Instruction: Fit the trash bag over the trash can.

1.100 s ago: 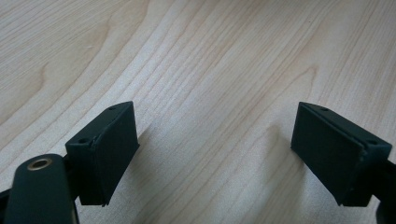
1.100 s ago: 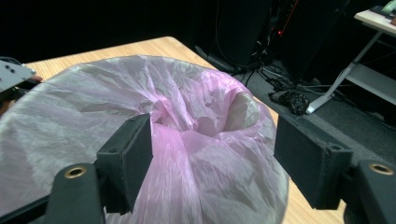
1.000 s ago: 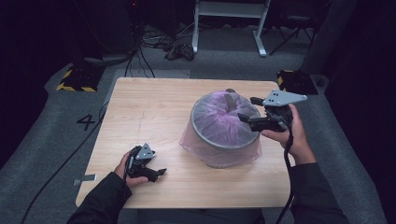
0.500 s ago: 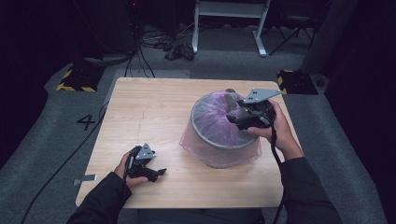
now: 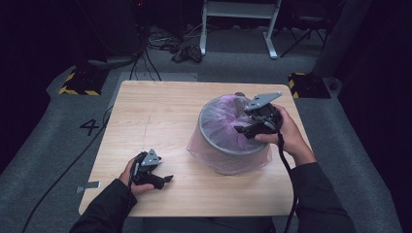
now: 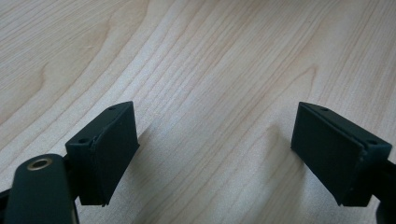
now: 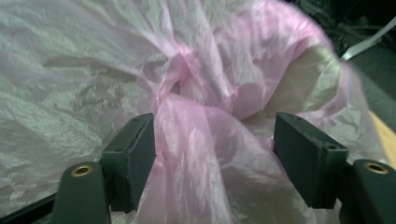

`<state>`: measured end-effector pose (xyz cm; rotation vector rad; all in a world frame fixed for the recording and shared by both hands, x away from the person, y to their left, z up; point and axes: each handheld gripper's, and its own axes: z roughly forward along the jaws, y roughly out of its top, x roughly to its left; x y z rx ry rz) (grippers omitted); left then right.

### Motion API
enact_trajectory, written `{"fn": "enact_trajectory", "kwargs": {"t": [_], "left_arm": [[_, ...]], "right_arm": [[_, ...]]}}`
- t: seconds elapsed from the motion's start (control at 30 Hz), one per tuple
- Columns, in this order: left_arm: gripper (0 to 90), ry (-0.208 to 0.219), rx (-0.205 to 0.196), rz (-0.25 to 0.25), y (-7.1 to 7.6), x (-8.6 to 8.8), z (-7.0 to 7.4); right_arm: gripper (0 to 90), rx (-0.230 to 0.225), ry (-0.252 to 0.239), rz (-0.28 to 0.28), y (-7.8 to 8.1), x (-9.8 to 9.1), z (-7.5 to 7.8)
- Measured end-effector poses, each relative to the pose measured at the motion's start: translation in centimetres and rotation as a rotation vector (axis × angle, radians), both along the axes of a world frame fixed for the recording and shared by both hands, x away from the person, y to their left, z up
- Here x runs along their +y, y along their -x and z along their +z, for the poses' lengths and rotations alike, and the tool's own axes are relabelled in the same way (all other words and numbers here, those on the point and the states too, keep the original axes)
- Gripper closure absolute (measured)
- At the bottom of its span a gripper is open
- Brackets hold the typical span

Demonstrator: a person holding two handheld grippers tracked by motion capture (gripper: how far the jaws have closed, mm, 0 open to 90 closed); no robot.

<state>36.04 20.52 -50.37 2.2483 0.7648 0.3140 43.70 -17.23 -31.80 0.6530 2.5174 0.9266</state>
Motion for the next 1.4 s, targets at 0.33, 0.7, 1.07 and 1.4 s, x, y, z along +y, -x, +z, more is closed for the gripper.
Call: {"fn": "enact_trajectory", "kwargs": {"t": [0.33,0.7,1.07,1.4], "left_arm": [[14.5,0.000,0.000,0.000,0.0,0.0,0.0],[14.5,0.000,0.000,0.000,0.0,0.0,0.0],[14.5,0.000,0.000,0.000,0.0,0.0,0.0],[14.5,0.000,0.000,0.001,0.0,0.0,0.0]], "right_arm": [[29.1,0.084,0.100,0.008,-0.4,0.4,-0.6],[27.6,0.136,0.159,0.009,-0.7,0.7,-1.1],[26.8,0.146,0.189,0.020,-0.7,1.0,-1.3],[25.8,0.163,0.226,0.017,-0.7,1.3,-1.3]]}}
